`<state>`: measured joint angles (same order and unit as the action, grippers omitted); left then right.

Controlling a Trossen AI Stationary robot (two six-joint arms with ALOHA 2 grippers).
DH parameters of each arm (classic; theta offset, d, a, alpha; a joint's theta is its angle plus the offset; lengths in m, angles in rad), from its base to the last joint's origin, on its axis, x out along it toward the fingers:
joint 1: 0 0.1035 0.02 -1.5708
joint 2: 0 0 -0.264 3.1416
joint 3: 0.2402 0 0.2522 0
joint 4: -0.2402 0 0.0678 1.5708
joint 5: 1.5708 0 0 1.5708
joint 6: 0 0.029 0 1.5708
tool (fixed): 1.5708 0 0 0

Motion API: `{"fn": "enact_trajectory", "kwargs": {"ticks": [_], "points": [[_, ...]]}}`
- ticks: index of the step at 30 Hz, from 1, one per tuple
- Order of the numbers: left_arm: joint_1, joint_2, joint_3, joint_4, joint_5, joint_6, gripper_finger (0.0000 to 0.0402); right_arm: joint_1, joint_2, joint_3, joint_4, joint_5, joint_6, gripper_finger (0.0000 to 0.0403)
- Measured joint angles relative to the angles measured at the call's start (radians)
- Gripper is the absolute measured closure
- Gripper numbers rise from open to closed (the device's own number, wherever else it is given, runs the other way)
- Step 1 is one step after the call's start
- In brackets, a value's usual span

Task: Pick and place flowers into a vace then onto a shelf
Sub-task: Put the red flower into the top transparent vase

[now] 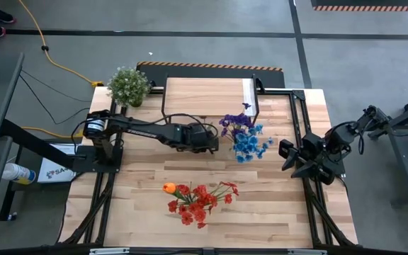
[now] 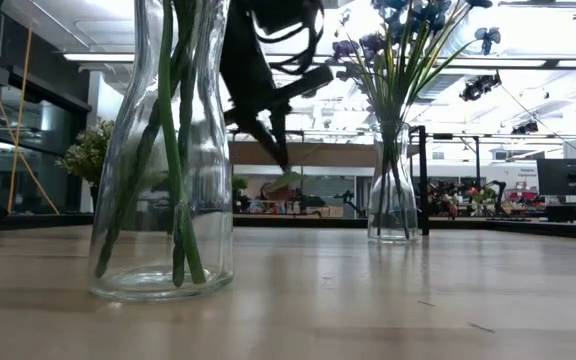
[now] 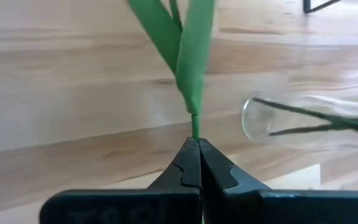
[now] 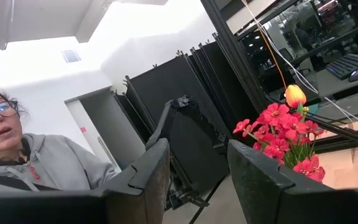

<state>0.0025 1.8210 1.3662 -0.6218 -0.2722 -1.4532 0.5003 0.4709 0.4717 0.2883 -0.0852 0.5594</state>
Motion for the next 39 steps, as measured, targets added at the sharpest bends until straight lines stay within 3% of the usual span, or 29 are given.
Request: {"fn": "enact_trajectory", "kwargs": {"ticks": [16,39], "points": [[-0.077,0.000,0.030,-0.154,0.036,-0.057,0.0380,0.000,0.000,0.000,-0.007,-0.004,-0.002,0.0249],[-0.136,-0.093,0.030,-0.184,-0.061,-0.097,0.0380,0.000,0.000,0.000,-0.008,-0.012,0.000,0.0249]]}}
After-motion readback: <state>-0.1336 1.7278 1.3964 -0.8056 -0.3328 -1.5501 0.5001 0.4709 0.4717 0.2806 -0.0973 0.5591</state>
